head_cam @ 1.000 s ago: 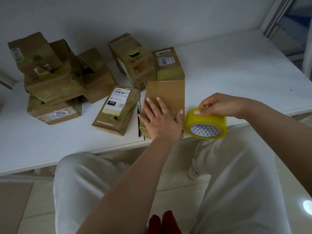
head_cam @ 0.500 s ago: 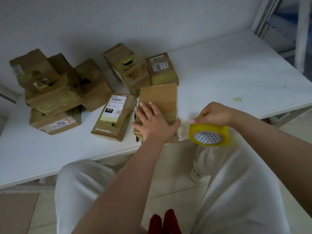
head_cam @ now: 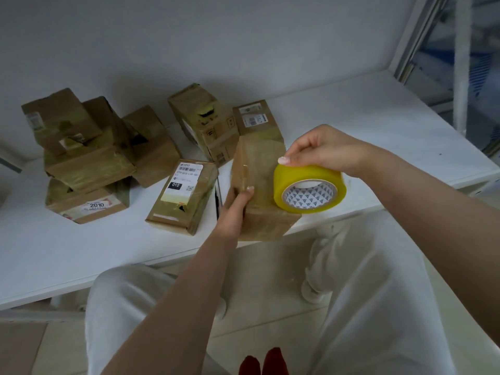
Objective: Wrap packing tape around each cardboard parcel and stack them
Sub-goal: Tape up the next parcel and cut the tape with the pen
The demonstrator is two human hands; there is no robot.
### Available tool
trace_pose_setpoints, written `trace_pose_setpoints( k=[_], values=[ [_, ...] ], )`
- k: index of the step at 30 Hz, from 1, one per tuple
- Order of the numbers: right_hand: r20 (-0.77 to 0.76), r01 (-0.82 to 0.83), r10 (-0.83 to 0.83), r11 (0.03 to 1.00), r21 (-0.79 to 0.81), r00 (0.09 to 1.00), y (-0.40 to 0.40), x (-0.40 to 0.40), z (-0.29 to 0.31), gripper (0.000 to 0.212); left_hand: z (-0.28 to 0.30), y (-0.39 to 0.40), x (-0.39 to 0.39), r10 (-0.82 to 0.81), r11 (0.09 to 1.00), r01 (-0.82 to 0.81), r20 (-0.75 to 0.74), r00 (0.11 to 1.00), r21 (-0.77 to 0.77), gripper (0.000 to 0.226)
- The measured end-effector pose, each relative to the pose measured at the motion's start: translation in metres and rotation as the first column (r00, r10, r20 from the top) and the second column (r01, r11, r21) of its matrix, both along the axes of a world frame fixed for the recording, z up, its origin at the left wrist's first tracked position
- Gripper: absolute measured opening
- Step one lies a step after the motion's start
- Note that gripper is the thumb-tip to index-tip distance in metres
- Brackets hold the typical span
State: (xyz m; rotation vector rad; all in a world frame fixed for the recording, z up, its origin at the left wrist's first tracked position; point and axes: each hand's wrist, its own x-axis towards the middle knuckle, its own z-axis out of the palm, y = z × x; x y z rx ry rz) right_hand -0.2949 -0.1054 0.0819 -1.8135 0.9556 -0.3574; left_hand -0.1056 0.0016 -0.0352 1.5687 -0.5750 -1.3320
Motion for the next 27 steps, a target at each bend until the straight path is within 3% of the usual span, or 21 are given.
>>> trace_pose_setpoints(
  k=[3,5,8,10,13,16,17,19,21,24,27],
  values=[
    [-0.066,-0.024,0.02,0.998,-0.064,0.998,0.004,0.022,0.008,0.036,-0.004,0.009,0.007,-0.054,0.999,0.053,-0.081,0.995,-0.005,0.082],
    [-0.121,-0.057,0.046,0.994,-0.09,0.992,0.008,0.036,0.012,0.037,0.002,0.016,0.015,-0.098,0.994,0.094,-0.057,0.994,-0.063,0.078],
    [-0.161,-0.088,0.068,0.989,-0.12,0.985,0.013,0.056,0.015,0.038,0.016,0.026,0.034,-0.107,0.959,0.172,0.273,0.956,-0.226,0.086],
    [-0.202,-0.12,0.09,0.983,-0.138,0.975,0.015,0.066,0.015,0.038,0.026,0.025,0.039,-0.212,0.871,0.384,0.471,0.856,-0.307,0.105],
    [-0.261,-0.162,0.126,0.979,-0.121,0.957,0.017,0.073,0.019,0.041,0.026,0.011,0.027,-0.313,0.83,0.529,0.64,0.702,-0.175,0.133],
    [-0.286,-0.17,0.145,0.983,-0.064,0.947,0.014,0.064,0.02,0.054,0.012,0.004,0.018,-0.282,0.856,0.517,0.851,0.443,0.015,0.147],
    [-0.273,-0.159,0.143,0.987,-0.037,0.951,0.014,0.059,0.021,0.062,0.009,0.004,0.018,-0.277,0.865,0.501,0.872,0.404,0.043,0.148],
    [-0.258,-0.14,0.131,0.99,-0.015,0.957,0.011,0.05,0.021,0.075,0.011,0.005,0.017,-0.284,0.884,0.462,0.87,0.404,0.074,0.149],
    [-0.324,-0.14,0.111,0.988,-0.069,0.94,0.007,0.04,0.02,0.064,0.018,0.009,0.016,-0.303,0.895,0.429,0.872,0.385,0.122,0.147],
    [-0.567,-0.176,0.022,0.96,-0.219,0.823,-0.003,0.018,0.01,0.057,0.025,0.012,0.015,-0.34,0.886,0.43,0.875,0.345,0.175,0.141],
    [-0.621,-0.118,-0.022,0.976,-0.184,0.784,-0.006,0.0,-0.018,0.051,0.027,0.012,0.013,-0.365,0.865,0.451,0.893,0.262,0.22,0.133]
  ],
)
